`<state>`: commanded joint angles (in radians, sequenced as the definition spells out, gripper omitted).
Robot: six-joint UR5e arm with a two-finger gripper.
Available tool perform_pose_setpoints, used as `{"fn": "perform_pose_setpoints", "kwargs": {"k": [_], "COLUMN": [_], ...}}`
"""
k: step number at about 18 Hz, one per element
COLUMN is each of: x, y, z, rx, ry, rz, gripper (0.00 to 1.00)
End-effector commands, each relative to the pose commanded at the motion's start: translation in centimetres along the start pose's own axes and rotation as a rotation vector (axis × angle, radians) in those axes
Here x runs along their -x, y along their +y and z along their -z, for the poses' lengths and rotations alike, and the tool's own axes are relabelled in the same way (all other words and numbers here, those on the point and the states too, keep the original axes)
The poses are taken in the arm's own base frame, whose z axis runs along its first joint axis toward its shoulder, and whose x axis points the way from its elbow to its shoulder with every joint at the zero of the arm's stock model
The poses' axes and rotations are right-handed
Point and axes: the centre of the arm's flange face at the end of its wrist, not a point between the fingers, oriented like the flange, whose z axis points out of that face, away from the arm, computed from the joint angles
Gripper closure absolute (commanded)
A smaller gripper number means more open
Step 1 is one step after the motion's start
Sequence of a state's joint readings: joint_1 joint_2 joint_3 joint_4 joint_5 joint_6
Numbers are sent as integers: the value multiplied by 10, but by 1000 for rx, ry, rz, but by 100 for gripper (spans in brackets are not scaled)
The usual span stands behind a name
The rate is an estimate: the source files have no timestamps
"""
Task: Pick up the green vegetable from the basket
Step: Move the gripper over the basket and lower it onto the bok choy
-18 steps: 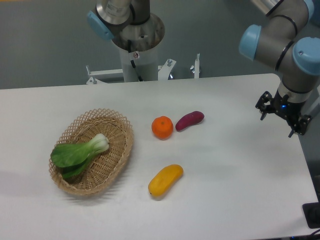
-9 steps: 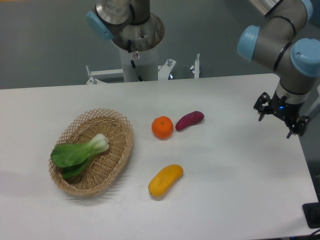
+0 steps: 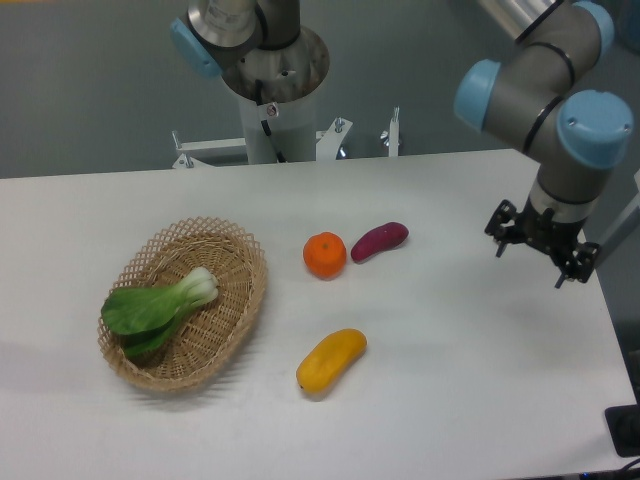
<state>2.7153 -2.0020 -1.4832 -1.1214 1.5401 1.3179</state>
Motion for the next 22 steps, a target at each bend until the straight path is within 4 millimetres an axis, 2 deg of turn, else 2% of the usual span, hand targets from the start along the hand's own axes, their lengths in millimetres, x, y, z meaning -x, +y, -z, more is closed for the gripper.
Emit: {"fn": "perform_pose_setpoints", "kwargs": {"k": [2,8,10,13,17,19,22], "x": [-23,-103,-127,-159,-220,-249,-288], "y": [-24,-121,-146,-177,-222,-239,-250], "z": [1,1,1,-1,-8,-14,-30], "rx": [-18,-34,-56,-140,-141,-132,-107], "ry": [14,42,60,121,163,185,225], "rz": [-27,-50,-86,-129,-199,-234,-265], "gripper": [0,0,0,0,0,0,0]}}
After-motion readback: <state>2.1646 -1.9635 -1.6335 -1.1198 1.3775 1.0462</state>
